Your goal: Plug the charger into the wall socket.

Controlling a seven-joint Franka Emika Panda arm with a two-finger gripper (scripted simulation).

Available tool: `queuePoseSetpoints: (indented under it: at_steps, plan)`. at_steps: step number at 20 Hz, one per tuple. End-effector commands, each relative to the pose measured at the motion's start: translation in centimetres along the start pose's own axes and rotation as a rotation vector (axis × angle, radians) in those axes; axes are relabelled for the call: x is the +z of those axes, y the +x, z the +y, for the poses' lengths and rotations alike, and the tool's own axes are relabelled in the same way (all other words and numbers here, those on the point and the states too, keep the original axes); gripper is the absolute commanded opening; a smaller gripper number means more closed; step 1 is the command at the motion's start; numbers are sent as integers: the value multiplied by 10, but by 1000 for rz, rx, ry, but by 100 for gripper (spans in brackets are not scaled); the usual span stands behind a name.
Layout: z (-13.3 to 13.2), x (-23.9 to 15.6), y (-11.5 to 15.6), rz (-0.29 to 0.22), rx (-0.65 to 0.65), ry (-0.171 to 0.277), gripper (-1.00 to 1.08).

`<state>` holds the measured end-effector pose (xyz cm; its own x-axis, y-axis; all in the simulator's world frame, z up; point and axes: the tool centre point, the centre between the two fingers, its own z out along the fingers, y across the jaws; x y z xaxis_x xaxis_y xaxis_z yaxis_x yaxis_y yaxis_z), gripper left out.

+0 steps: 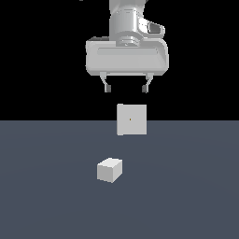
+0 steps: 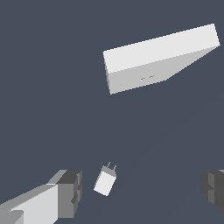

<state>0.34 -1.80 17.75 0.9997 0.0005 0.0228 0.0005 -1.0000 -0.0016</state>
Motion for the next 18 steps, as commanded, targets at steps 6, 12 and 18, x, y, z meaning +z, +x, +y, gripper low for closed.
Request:
queuePoseSetpoints:
  at_steps: [6,12,18]
  plan:
    - [0,2,-3,5,10,-1,100]
    - [-2,12,-13,23,50,-6,100]
    - [-5,29,-31,55,120,-13,100]
